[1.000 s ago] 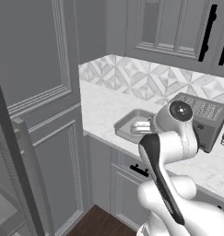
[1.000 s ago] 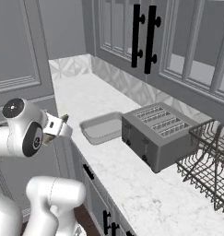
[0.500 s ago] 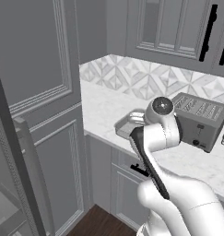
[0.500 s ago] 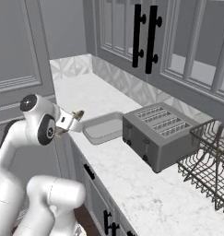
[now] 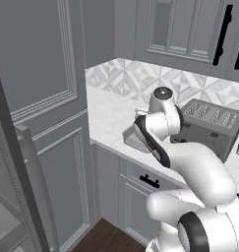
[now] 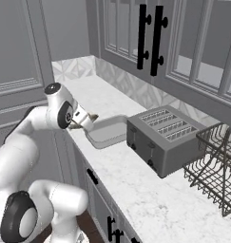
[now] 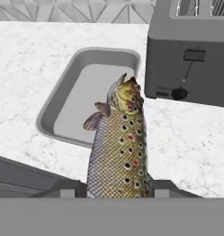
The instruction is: Place one lemon and one fish in each tupperware on the nearby counter, to pack two identical lunches.
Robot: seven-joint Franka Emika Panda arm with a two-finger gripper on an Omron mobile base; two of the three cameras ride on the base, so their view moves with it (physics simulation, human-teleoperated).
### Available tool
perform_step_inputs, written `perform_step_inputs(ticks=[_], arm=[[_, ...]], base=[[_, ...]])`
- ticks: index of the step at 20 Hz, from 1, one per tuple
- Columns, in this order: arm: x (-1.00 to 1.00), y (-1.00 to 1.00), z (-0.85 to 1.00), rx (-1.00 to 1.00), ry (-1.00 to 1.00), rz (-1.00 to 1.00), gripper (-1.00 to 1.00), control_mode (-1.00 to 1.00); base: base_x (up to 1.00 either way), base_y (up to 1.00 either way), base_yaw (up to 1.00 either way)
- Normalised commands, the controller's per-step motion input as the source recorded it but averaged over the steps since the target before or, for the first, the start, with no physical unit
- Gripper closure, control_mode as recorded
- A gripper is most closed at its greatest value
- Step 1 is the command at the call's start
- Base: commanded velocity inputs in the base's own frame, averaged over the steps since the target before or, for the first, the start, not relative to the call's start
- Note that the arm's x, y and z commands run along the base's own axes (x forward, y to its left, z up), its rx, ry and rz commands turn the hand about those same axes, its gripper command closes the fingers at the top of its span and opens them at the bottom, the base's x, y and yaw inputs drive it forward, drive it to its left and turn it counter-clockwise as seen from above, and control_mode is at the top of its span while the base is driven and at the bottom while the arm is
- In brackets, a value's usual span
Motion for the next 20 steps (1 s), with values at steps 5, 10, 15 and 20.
perform_step_inputs(ticks=[5,10,15,20], arm=[[0.47,-0.03,-0.34,0.00,0.00,-0.07,1.00,-1.00],[0.39,-0.24,-0.24,0.00,0.00,-0.04,1.00,-1.00],[0.40,-0.19,-0.35,0.00,0.00,-0.01,1.00,-1.00],[0.44,-0.07,-0.43,0.00,0.00,-0.02,1.00,-1.00]], base=[[0.00,0.00,0.00],[0.00,0.00,0.00],[0.00,0.00,0.00],[0.00,0.00,0.00]])
